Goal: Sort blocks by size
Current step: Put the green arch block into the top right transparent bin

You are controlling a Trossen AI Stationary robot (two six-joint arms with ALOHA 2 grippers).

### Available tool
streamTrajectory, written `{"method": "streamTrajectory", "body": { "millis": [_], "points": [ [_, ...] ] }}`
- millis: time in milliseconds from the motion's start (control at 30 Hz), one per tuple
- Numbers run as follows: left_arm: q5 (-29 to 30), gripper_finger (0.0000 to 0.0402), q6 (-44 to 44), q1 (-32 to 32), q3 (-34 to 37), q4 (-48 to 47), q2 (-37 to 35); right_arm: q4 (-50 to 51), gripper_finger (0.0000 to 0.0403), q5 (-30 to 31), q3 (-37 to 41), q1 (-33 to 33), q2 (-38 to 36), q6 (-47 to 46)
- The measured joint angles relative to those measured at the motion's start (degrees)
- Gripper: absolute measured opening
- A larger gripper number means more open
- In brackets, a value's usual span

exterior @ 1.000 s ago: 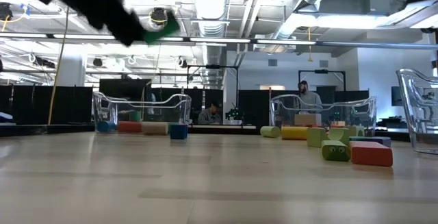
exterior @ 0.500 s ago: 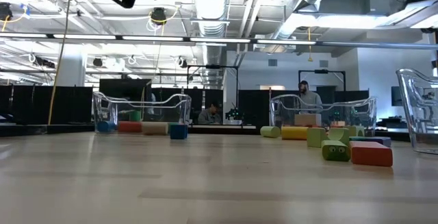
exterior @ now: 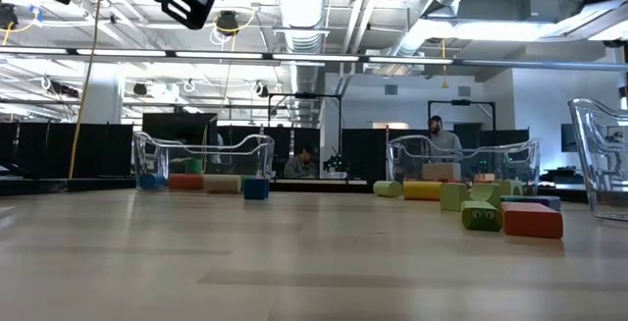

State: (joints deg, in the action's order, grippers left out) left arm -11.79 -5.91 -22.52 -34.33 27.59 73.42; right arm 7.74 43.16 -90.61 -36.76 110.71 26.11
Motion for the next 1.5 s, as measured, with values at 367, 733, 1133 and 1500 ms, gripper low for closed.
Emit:
{"method": "streamTrajectory", "body": {
  "millis": [367,733,1133,1500],
  "points": [
    [0.1,0.0127,-2.1,0.0,0.0,1.3,0.8,-1.7,0.0274,-4.3,0.0,2.0,0.7,1.4],
    [0.2,0.0127,-2.5,0.0,0.0,1.3,0.8,-4.1,0.0274,-9.2,0.0,3.3,1.0,2.4],
    [0.4,0.0127,-2.5,0.0,0.2,-0.3,0.9,-6.7,0.0274,-9.5,-0.1,3.9,2.6,3.7],
    [0.9,0.0127,-2.5,0.0,-0.1,0.0,0.8,-6.8,0.0282,-5.7,-0.5,1.9,2.6,7.5]
  ]
}}
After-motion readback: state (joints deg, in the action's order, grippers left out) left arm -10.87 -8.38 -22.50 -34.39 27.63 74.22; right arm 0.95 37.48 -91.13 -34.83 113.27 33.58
